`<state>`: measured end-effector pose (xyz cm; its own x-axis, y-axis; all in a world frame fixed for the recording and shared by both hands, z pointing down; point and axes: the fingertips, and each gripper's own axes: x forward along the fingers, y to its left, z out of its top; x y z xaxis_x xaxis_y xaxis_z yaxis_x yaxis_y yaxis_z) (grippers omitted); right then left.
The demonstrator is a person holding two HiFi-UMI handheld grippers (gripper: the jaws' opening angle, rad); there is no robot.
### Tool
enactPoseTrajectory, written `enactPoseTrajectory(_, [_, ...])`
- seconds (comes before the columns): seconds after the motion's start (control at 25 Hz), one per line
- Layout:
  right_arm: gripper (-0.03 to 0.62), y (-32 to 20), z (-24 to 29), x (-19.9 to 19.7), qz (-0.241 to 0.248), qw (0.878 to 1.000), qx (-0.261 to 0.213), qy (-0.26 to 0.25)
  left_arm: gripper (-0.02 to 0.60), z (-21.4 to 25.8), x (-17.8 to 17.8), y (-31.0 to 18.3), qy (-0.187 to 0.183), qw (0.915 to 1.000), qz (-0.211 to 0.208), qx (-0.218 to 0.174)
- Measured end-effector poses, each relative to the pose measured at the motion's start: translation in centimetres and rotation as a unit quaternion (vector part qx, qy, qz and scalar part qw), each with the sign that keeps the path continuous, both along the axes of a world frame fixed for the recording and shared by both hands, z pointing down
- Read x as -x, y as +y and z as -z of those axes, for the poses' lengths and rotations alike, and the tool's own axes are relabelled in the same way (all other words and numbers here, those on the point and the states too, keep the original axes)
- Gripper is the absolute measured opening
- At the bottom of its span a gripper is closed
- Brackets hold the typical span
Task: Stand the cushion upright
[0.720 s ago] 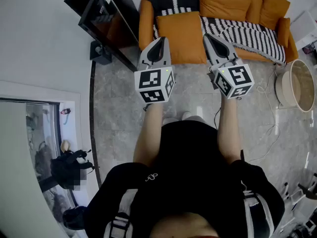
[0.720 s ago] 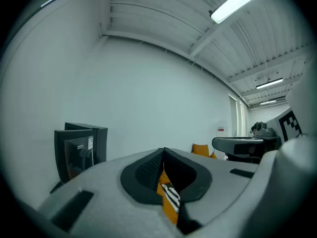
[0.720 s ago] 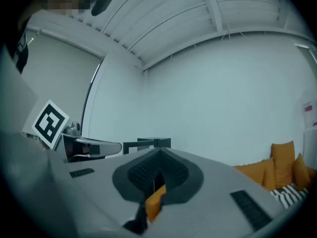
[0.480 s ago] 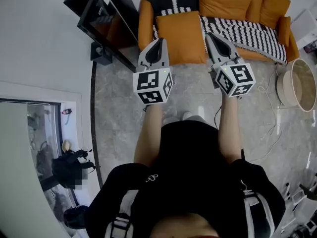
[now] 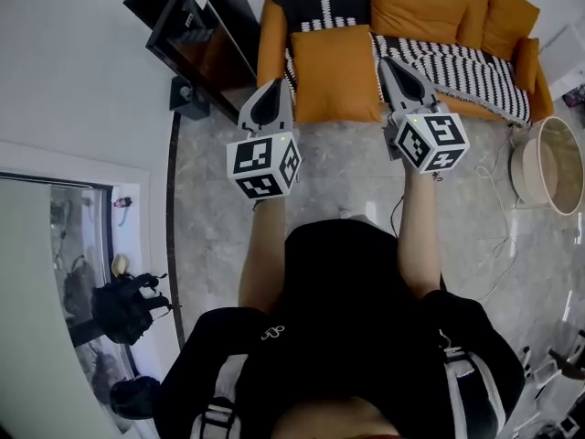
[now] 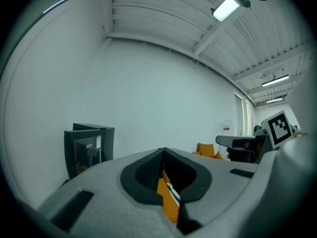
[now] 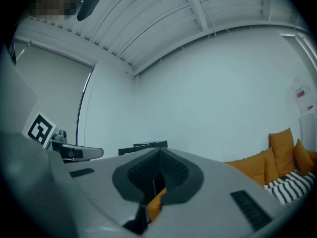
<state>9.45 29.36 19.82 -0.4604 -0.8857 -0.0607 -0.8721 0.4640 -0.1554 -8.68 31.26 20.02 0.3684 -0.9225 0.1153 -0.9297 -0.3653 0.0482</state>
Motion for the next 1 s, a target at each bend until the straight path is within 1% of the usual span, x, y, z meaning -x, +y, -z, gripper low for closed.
enactPoseTrajectory(0.12, [0.011, -0.6, -0.1, -0.7, -0.004, 1.000, 0.000, 0.000, 0.009, -0.2, -0.7, -0.1, 0.002, 1.0000, -0.007, -0.004])
enactPoseTrajectory(0.2, [0.011, -0.9, -0.7, -0.7, -0.007, 1.000, 0.004, -0.002, 0.009, -0.8, -0.6, -0.2, 0.001, 1.0000, -0.008, 0.000])
enactPoseTrajectory(0.28, [0.011, -1.1, -1.1, -0.4, -0.004, 1.000, 0.008, -0.001, 0.009, -1.2, 0.1, -0.3, 0.005, 1.0000, -0.001, 0.005])
enactPoseTrajectory(0.44, [0.011, -2.9, -1.0, 0.1, 0.006, 1.000, 0.009, 0.004, 0.009, -1.0, 1.0, -1.7, 0.015, 0.9998, 0.011, 0.003])
enactPoseTrajectory(0.64, [0.011, -5.8, -0.7, 1.2, 0.016, 1.000, 0.002, 0.012, 0.009, -0.9, 2.0, -4.5, 0.024, 0.9995, 0.022, -0.001])
enactPoseTrajectory(0.76, [0.011, -8.1, -0.5, 1.1, 0.015, 1.000, -0.006, 0.013, 0.009, -1.0, 2.1, -6.6, 0.025, 0.9994, 0.023, -0.007])
enactPoseTrajectory(0.88, [0.011, -11.0, 0.0, 1.2, 0.010, 1.000, -0.014, 0.013, 0.009, -0.8, 2.2, -9.5, 0.025, 0.9994, 0.020, -0.013])
enactPoseTrajectory(1.0, [0.011, -14.0, 0.4, 1.7, 0.013, 1.000, -0.020, 0.021, 0.009, -0.6, 2.6, -12.9, 0.034, 0.9990, 0.022, -0.016])
